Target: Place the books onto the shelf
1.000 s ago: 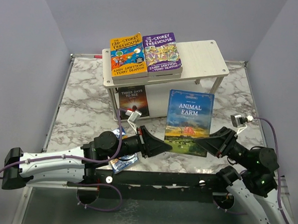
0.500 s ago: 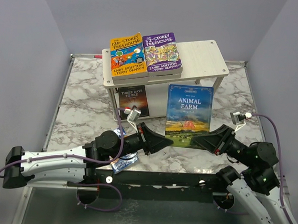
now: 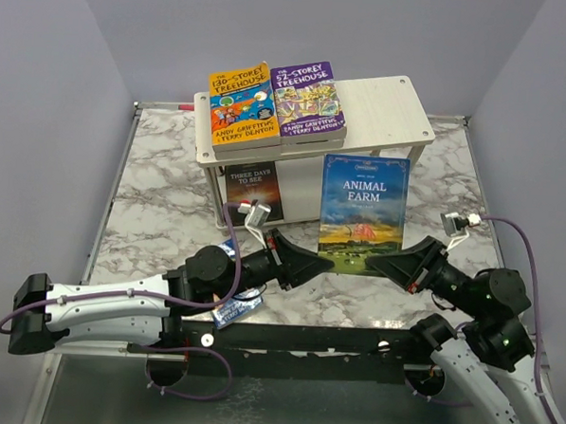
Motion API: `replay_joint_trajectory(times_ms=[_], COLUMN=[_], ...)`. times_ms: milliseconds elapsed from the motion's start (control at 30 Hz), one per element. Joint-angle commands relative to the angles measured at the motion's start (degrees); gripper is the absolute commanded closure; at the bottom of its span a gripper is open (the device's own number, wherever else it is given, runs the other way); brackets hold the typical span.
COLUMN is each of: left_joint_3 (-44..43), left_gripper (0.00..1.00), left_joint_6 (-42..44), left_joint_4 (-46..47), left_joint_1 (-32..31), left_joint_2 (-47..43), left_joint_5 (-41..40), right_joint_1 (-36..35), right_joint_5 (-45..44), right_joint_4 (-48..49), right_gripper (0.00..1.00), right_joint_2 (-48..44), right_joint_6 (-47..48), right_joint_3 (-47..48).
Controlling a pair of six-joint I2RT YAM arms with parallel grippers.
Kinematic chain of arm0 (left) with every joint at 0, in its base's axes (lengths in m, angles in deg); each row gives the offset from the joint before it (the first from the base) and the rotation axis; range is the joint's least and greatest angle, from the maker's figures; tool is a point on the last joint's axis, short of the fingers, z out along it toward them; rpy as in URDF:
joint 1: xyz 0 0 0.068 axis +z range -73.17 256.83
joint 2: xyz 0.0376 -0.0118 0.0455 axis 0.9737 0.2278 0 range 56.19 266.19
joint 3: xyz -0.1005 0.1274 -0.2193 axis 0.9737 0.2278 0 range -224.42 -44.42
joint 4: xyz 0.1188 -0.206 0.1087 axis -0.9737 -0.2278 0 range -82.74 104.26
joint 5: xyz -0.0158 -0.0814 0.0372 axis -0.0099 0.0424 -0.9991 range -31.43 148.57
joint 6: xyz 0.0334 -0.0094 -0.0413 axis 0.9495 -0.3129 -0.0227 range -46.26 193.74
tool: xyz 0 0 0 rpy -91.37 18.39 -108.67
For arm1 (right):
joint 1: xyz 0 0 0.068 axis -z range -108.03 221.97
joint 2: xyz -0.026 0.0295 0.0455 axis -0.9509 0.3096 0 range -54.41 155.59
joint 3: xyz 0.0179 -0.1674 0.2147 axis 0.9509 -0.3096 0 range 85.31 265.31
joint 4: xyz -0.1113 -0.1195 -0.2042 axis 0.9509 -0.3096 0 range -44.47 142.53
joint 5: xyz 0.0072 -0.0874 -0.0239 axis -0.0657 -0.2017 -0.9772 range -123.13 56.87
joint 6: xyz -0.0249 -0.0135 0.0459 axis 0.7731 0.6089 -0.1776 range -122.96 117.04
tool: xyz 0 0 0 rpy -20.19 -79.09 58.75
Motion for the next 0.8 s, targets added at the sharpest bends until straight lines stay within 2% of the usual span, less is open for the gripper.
replay_joint_trajectory(times_ms=[0,267,333,467,600,767], left_joint_3=[0.2,4.9,5.6,4.3,0.0,-7.1], left_gripper=[0.88,0.41,0.31,0.18,0.04,0.01], left_joint_6=[0.1,-1.3,-1.1,1.3,5.8,12.3], left_joint_4=[3.4,-3.8,-6.6,-16.3,-27.3,-40.8], left_joint_1=[0.3,0.3,0.3,0.3,0.3,0.3], left_joint_2=[-1.2,-5.7,-6.8,-9.0,-10.8,-11.8], left_joint_5=[-3.4,-9.1,-11.2,-16.2,-20.1,-23.6], right_joint_1=[-0.3,-0.3,-0.3,-0.3,-0.3,-0.3], right_joint_5=[-1.6,-7.8,-9.1,-10.4,-9.3,-6.8], right_joint_4=[-5.2,-16.3,-19.5,-24.2,-22.5,-13.9], right_gripper=[0.99,0.99,0.99,0.99,0.99,0.99], right_joint_2=[-0.2,-1.8,-1.7,-0.9,-0.7,1.3], right_joint_6=[4.1,9.3,10.1,9.8,7.3,3.6], right_joint_3=[3.5,7.0,7.9,7.3,2.7,-4.0])
